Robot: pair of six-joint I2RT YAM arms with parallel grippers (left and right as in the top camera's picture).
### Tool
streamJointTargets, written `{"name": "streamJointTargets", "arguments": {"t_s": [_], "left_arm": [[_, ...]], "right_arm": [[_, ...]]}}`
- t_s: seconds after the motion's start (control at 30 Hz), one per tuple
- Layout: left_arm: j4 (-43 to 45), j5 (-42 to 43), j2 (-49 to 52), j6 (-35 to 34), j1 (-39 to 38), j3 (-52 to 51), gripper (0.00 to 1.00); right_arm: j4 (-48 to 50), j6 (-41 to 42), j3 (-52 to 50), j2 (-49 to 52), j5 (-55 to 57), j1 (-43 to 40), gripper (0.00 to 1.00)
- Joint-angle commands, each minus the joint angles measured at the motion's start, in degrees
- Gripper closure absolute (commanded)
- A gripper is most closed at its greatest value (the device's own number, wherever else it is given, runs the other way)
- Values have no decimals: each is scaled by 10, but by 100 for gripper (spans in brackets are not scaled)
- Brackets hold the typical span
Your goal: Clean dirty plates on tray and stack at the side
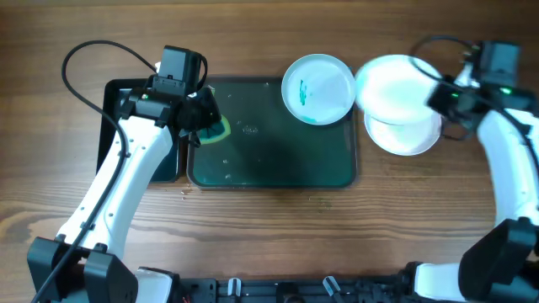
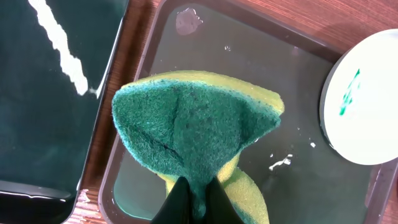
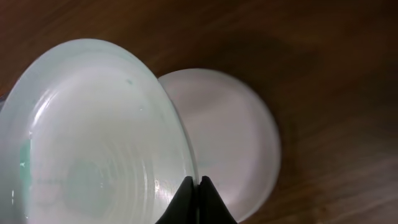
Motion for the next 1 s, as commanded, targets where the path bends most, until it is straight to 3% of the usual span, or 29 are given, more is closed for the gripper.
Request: {"name": "streamJointTargets", "arguments": {"t_s": [0.0, 0.17, 0.3, 0.33, 0.37, 0.43, 0.5, 0.6, 0.7, 0.8, 0.97], "left_arm": [[2, 4, 3, 11, 0, -3, 96], [2, 6, 3, 11, 0, -3, 96], [2, 7, 3, 11, 0, -3, 96], [2, 10, 3, 10, 0, -3, 96], [2, 15, 3, 10, 0, -3, 96], [2, 21, 3, 11, 0, -3, 96], [2, 21, 3, 10, 0, -3, 96], [2, 21, 3, 10, 0, -3, 96], [2, 38, 9, 6, 0, -3, 96], [-3, 77, 38, 7, 0, -3, 96], [-7, 87, 79, 11, -6, -3, 96]], "right_arm": [[17, 21, -48, -9, 75, -44, 96], [119, 21, -134, -4, 86, -44, 96], [159, 21, -165, 19, 34, -38, 93], [157, 20, -165, 28, 33, -32, 82], [155, 19, -165, 32, 32, -24, 61], [152, 4, -159, 31, 18, -14, 43], [119, -11, -122, 30, -4, -4, 36], [48, -29, -29, 31, -50, 24, 36], [57, -30, 34, 44, -99, 82, 37], [78, -32, 50, 98, -125, 128, 49], [119, -37, 52, 181, -131, 162, 52]]}}
